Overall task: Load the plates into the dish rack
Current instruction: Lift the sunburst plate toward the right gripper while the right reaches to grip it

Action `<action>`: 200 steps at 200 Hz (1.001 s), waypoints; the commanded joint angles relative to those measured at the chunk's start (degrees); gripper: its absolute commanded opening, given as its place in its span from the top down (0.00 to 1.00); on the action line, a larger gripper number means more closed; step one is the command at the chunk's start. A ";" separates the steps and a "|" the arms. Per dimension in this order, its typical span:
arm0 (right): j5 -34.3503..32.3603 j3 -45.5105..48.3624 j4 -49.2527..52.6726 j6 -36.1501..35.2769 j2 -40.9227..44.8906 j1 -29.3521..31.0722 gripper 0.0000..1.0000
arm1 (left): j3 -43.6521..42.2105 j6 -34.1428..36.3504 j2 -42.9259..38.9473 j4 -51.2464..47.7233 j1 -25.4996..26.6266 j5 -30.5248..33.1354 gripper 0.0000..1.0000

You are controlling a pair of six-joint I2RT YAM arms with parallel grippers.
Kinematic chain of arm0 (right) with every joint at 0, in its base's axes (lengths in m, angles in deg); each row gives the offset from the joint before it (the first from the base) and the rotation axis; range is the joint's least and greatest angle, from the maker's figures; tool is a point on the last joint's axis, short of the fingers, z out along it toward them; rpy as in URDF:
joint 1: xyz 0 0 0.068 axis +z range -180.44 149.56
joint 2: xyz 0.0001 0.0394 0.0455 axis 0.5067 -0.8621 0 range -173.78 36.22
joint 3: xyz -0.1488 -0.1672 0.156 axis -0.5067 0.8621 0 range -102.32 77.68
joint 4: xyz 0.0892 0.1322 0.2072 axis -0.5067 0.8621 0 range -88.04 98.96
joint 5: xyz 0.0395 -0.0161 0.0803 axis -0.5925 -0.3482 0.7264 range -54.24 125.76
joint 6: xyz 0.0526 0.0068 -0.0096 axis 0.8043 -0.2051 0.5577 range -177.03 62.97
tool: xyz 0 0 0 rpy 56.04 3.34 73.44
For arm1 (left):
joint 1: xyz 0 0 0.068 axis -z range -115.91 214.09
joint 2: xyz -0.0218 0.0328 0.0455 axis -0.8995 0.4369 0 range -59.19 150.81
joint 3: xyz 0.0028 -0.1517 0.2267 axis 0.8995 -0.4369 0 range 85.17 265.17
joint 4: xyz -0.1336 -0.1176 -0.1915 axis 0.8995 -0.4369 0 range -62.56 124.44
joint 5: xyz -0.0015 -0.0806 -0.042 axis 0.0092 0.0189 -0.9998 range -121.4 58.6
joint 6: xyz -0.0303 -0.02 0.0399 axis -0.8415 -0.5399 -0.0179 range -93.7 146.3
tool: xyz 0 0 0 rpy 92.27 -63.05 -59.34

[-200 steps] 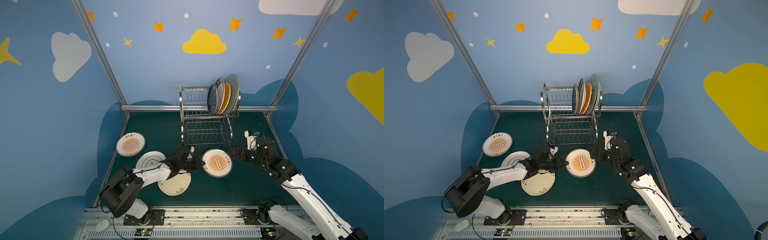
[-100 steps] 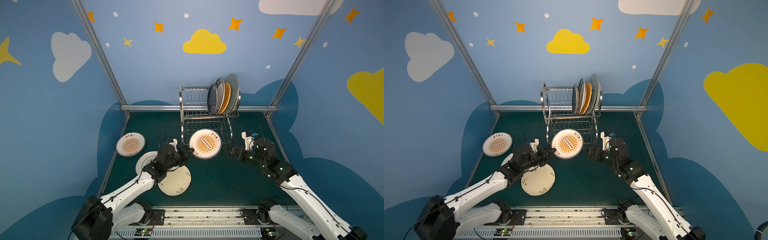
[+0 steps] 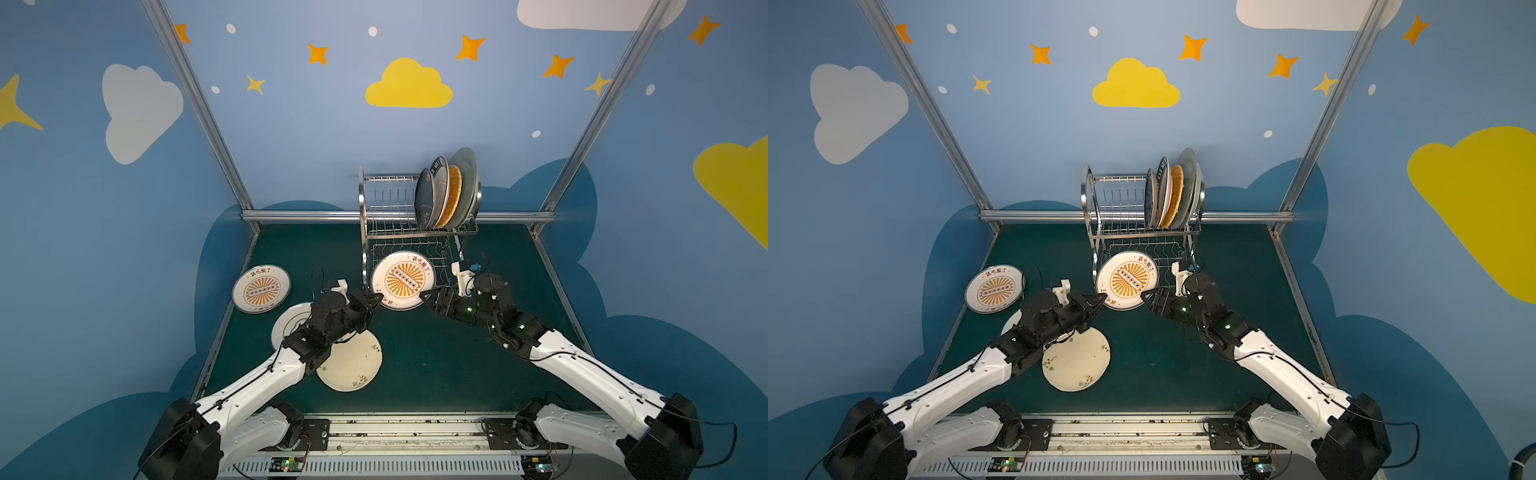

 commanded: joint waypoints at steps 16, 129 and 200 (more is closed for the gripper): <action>-5.75 -1.40 -4.34 2.81 -1.25 2.52 0.46 | -0.01 -0.60 -1.60 3.56 0.08 1.16 0.96; -12.68 -3.21 -4.50 10.74 -4.00 4.82 0.77 | -0.26 0.44 -2.77 2.39 0.17 1.78 0.96; -13.12 -3.12 -5.90 15.57 -5.65 5.54 0.93 | -0.96 0.91 -1.54 3.51 0.25 1.60 0.96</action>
